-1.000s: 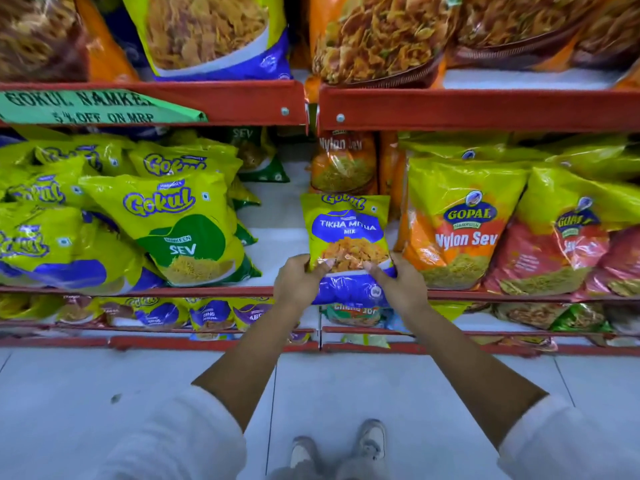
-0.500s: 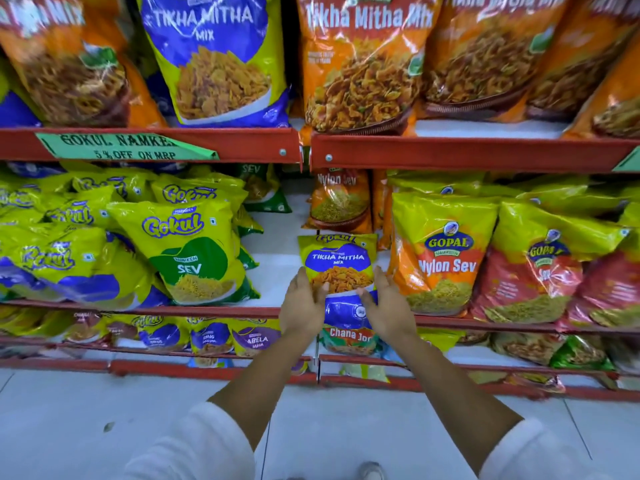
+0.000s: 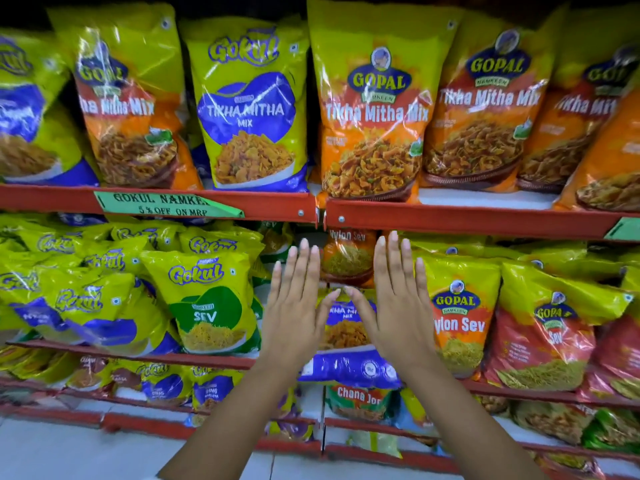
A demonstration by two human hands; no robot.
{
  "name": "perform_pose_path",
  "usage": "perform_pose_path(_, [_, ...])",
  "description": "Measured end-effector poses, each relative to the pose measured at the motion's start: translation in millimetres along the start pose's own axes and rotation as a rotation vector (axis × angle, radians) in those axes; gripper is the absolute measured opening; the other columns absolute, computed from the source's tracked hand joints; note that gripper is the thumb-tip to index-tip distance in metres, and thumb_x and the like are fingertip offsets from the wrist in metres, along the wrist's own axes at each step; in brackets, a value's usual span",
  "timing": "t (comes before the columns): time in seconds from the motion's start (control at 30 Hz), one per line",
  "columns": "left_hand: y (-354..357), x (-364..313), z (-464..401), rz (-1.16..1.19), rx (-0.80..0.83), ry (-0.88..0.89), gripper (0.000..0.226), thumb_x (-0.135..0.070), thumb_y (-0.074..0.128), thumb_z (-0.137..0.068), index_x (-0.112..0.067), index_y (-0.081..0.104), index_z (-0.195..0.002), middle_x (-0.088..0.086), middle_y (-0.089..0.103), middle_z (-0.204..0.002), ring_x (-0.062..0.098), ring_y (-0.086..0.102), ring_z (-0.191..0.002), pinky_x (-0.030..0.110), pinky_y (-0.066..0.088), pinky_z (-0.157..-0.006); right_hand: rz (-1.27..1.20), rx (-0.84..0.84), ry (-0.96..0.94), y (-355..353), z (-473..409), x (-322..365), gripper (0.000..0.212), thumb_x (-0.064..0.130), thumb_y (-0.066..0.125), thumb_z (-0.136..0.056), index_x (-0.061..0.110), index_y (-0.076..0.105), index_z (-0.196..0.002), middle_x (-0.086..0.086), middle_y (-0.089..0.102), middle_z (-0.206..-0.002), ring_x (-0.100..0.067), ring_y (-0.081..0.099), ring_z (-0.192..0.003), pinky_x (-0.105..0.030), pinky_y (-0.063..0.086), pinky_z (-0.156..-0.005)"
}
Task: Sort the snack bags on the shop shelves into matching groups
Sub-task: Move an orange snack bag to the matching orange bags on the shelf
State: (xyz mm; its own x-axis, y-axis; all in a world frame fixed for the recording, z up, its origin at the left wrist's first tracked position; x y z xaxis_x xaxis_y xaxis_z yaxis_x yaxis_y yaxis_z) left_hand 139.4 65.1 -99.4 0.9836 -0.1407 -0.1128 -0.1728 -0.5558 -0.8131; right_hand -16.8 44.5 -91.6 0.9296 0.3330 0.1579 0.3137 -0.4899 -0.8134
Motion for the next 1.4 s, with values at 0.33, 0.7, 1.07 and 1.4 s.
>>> perform_pose_path(0.33, [-69,137,-64,0.043,-0.205,-0.083,0.076,-0.058,0.024,-0.097,-0.007,0.019,-0.153,0.01,0.014,-0.162,0.022,0.007,-0.151,0.038,0.009,-0.122,-0.149,-0.16,-0.1,0,-89,123,0.081,0.063,0.024,-0.096,0.007,0.019,-0.154,-0.008,0.013,-0.164,-0.02,0.008,-0.153,-0.036,0.007,-0.123])
perform_pose_path(0.7, [-98,311,-95,0.28,-0.196,-0.235,0.096,-0.065,0.039,-0.087,-0.008,0.002,-0.154,0.009,0.0,-0.164,0.014,-0.001,-0.15,0.039,0.017,-0.122,-0.537,-0.031,-0.272,45,-168,261,0.09,0.059,0.042,-0.093,0.012,-0.001,-0.156,-0.002,-0.005,-0.166,-0.014,-0.009,-0.153,-0.023,0.002,-0.122])
perform_pose_path(1.07, [-105,348,-131,0.949,-0.161,-0.352,0.071,-0.037,0.086,-0.064,-0.018,0.057,-0.126,0.001,0.071,-0.116,0.011,0.068,-0.106,0.037,0.056,-0.093,-0.798,0.067,0.025,57,-221,279,0.079,0.048,0.07,-0.078,0.018,0.038,-0.144,0.0,0.062,-0.133,-0.02,0.058,-0.123,-0.043,0.049,-0.099])
perform_pose_path(1.4, [-138,317,-114,1.025,-0.456,-0.335,0.06,-0.021,0.089,-0.057,-0.018,0.065,-0.113,-0.004,0.074,-0.103,0.006,0.07,-0.096,0.02,0.054,-0.08,-0.957,-0.065,-0.099,13,-211,278,0.074,0.03,0.077,-0.078,0.021,0.045,-0.144,0.005,0.06,-0.135,-0.007,0.056,-0.123,-0.023,0.045,-0.101])
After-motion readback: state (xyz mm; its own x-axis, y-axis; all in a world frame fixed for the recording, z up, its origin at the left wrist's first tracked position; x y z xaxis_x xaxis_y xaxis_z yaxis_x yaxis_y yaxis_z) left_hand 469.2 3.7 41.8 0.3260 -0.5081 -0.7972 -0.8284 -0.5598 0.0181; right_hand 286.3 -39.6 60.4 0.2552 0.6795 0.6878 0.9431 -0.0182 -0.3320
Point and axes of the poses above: each hand's wrist, its own z-axis away from the middle knuckle, its own y-axis out of the palm, x = y × z, the point moved 4 cm from there along -z, towards the middle knuckle
